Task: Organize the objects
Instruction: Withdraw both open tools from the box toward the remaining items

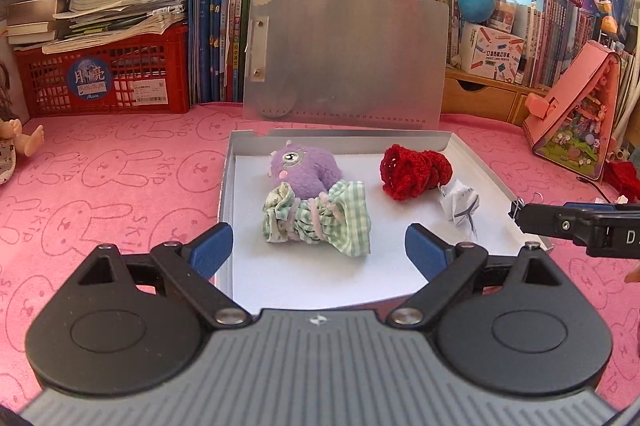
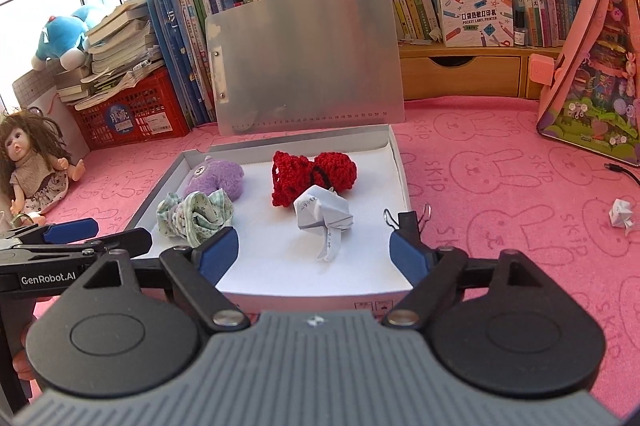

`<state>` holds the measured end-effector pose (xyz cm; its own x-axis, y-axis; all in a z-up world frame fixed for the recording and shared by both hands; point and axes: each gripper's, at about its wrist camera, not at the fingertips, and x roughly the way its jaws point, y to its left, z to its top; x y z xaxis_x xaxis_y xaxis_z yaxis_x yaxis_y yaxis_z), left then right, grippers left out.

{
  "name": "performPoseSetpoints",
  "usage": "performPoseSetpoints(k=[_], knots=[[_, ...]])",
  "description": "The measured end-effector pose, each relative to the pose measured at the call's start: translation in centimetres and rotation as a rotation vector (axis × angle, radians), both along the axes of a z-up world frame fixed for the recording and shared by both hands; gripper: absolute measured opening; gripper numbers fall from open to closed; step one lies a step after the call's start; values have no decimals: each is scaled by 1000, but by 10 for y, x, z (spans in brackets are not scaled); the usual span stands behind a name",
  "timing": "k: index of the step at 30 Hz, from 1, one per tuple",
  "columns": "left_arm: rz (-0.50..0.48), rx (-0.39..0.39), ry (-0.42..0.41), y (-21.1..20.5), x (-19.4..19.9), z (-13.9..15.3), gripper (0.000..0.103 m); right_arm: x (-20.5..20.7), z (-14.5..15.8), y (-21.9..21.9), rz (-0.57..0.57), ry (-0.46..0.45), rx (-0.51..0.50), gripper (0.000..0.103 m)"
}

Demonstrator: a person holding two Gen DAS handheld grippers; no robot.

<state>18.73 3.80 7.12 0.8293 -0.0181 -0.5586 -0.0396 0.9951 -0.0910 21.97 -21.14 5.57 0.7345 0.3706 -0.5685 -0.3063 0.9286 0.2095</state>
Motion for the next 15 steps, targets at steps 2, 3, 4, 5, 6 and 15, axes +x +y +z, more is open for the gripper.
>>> performPoseSetpoints(k=[2, 3, 4, 5, 6, 15], knots=[[-1, -10, -10, 0, -17, 0, 96, -14, 1, -3, -2, -16, 1, 90], [-4, -13, -14, 0, -25, -1, 96, -21, 1, -4, 1, -26, -3, 90], [-7, -16, -17, 0, -32, -1, 96, -29, 1, -5, 3, -37, -9, 90], [-9, -19, -19, 0, -40, -2, 96, -36, 1, -6, 3, -48, -19, 90], [-11, -20, -21, 0, -46, -3, 96, -43, 1, -7, 3, -62, -29, 90], [-15, -59, -98, 9, -118, -18, 99, -93, -13, -23, -35, -121, -62, 95]])
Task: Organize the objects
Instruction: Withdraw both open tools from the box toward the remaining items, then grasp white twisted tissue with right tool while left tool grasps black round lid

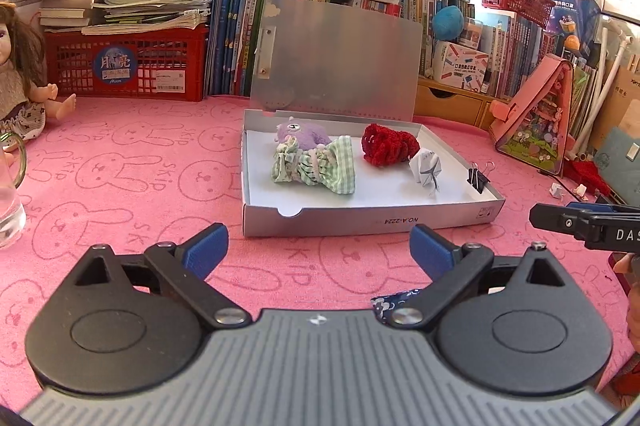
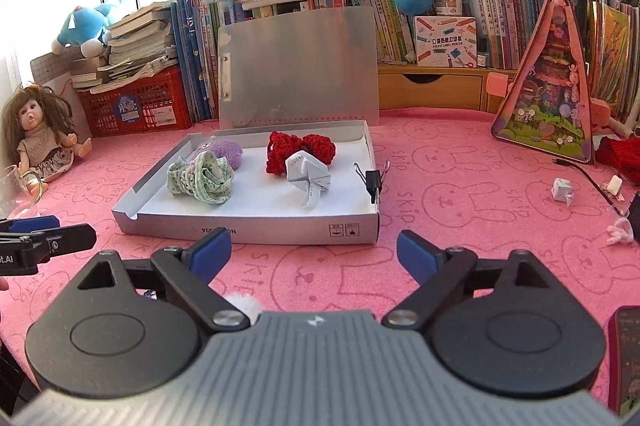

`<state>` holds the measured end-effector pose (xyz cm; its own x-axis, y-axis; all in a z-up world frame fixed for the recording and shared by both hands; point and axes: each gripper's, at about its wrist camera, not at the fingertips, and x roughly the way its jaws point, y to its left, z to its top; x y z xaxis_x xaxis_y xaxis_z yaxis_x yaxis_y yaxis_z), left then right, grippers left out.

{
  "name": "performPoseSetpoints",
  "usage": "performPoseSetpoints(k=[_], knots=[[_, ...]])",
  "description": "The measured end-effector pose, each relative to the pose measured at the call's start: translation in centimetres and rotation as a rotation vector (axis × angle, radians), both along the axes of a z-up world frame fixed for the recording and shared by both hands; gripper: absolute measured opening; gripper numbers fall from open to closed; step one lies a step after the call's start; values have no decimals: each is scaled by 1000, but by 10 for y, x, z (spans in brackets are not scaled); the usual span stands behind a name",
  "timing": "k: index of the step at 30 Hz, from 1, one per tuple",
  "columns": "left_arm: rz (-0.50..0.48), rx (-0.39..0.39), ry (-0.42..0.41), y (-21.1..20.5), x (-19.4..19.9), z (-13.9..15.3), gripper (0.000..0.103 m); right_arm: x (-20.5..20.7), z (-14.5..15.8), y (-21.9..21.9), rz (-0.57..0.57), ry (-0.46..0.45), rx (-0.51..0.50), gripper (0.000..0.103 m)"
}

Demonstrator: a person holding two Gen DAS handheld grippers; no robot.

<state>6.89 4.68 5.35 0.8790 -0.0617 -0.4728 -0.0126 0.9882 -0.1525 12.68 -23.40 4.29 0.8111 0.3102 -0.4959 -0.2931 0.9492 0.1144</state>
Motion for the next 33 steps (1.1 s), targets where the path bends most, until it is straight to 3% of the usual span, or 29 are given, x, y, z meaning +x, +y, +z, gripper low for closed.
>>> performPoseSetpoints(k=[8, 15, 22, 29, 33], knots=[[44, 55, -11, 7, -53, -25, 99, -15, -26, -18, -52, 82, 49, 95], [78, 98, 0, 11, -87, -46, 99, -36, -38, -25, -48, 88, 30, 95], [102, 128, 20, 8, -99, -58, 99, -55, -41, -19, -3, 49, -53, 95], [100, 152, 38, 4, -98, -62, 98, -50, -39, -13, 65, 32, -92, 95], [95, 167, 45, 3, -98, -63, 81, -34, -40, -17, 125, 72, -104, 94]])
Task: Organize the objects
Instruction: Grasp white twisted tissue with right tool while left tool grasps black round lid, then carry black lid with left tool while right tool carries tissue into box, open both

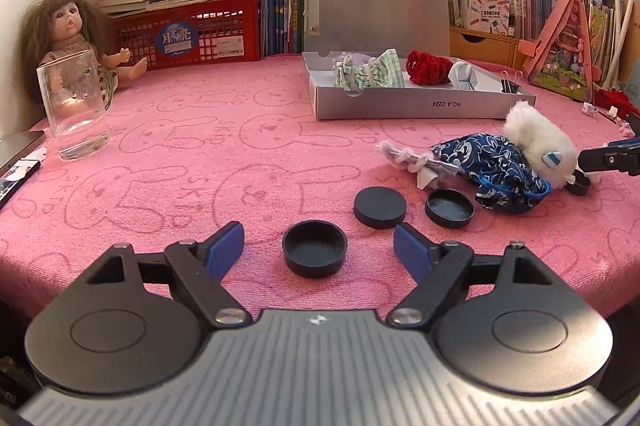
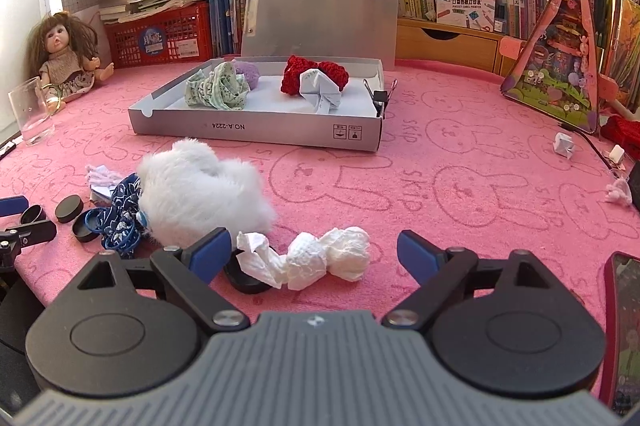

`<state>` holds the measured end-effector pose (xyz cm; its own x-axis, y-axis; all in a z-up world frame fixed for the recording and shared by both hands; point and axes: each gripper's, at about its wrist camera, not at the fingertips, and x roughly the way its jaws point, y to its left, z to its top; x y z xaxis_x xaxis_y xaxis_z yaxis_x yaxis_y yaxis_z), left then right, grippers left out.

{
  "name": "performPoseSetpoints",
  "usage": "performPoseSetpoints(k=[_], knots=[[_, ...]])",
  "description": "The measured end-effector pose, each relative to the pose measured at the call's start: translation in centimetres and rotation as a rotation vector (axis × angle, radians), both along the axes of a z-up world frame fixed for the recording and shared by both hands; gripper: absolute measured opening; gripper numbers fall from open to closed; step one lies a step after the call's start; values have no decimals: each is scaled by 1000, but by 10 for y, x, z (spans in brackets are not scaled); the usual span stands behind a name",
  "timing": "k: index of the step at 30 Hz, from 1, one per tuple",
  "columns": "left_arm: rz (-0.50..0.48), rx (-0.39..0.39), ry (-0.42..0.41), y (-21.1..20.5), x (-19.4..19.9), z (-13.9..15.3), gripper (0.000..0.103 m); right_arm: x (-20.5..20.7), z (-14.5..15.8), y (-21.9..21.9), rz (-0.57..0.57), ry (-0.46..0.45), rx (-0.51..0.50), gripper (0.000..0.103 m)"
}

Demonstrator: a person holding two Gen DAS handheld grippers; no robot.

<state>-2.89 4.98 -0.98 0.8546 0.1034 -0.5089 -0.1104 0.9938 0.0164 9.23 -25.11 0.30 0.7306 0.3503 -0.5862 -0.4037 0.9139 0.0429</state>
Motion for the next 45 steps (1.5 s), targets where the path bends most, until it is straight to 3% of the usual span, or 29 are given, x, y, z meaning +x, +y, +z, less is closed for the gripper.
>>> performPoseSetpoints(k=[6, 11, 21, 26, 36, 41, 45], knots=[[-21, -1, -3, -3, 0, 2, 65, 15, -1, -5, 37, 44, -8, 89], [-26, 2, -4, -7, 1, 2, 64, 17, -10, -1, 57, 79, -24, 81], [-30, 3, -5, -9, 2, 2, 62, 8, -9, 7, 11, 22, -46, 61], [-66, -5, 14, -14, 3, 7, 38, 4, -9, 9, -12, -1, -40, 58], [-75, -25, -17, -16, 5, 21, 38, 6, 5, 5, -62, -11, 34, 58], [-56, -60, -28, -16, 20, 33, 38, 11, 10, 4, -92, -13, 71, 58], [-46, -41, -30, -20, 36, 44, 38, 16, 14, 10, -105, -24, 58, 58]])
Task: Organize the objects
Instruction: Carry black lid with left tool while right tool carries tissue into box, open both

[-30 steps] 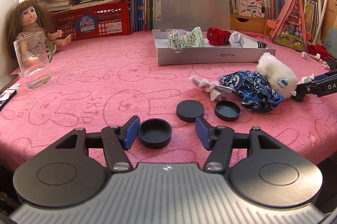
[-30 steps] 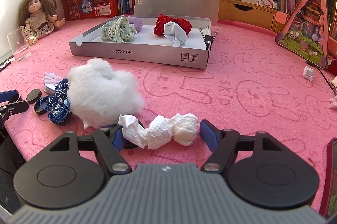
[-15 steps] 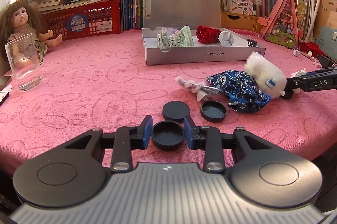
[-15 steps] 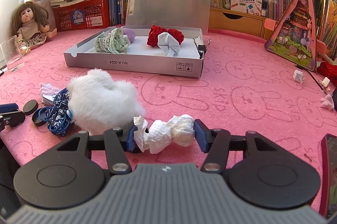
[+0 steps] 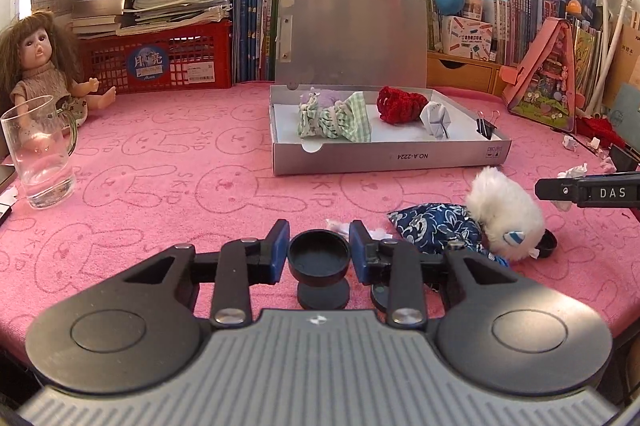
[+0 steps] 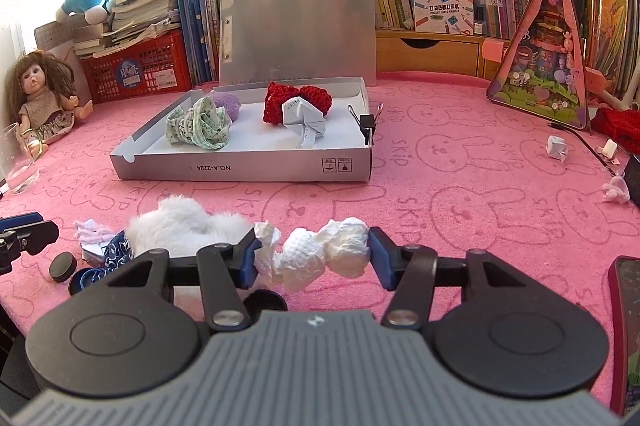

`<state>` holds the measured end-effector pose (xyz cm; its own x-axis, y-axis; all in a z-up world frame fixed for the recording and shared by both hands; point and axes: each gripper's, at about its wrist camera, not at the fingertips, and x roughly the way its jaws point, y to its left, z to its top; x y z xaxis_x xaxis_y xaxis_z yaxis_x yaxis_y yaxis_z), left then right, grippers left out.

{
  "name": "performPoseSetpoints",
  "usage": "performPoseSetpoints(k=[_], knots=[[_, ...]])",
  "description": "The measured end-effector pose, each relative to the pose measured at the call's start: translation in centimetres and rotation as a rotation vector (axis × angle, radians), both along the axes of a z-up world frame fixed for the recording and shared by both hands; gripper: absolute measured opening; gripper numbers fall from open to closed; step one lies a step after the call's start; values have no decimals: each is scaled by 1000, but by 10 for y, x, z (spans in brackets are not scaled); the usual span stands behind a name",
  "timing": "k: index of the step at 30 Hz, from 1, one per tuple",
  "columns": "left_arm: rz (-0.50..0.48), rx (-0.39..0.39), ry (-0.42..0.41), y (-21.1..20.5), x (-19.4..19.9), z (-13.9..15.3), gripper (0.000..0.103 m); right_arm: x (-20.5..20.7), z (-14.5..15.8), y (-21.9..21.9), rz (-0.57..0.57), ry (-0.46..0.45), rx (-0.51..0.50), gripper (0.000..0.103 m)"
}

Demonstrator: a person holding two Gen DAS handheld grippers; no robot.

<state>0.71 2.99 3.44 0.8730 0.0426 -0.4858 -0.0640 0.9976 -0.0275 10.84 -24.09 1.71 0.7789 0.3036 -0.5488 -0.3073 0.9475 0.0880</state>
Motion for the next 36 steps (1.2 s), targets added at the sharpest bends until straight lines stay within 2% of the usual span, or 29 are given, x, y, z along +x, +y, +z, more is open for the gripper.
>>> performPoseSetpoints(k=[11, 20, 24, 36], knots=[[-5, -20, -64, 2, 59, 37, 38, 29, 26, 11, -21, -36, 78, 58], [-24, -76, -55, -2, 130, 49, 38, 77, 33, 27, -50, 11, 129, 58], [-31, -67, -43, -9, 165, 44, 38, 98, 30, 36, -59, 27, 116, 58], [4, -40, 102, -5, 233, 1, 38, 146, 4, 64, -54, 110, 57, 58]])
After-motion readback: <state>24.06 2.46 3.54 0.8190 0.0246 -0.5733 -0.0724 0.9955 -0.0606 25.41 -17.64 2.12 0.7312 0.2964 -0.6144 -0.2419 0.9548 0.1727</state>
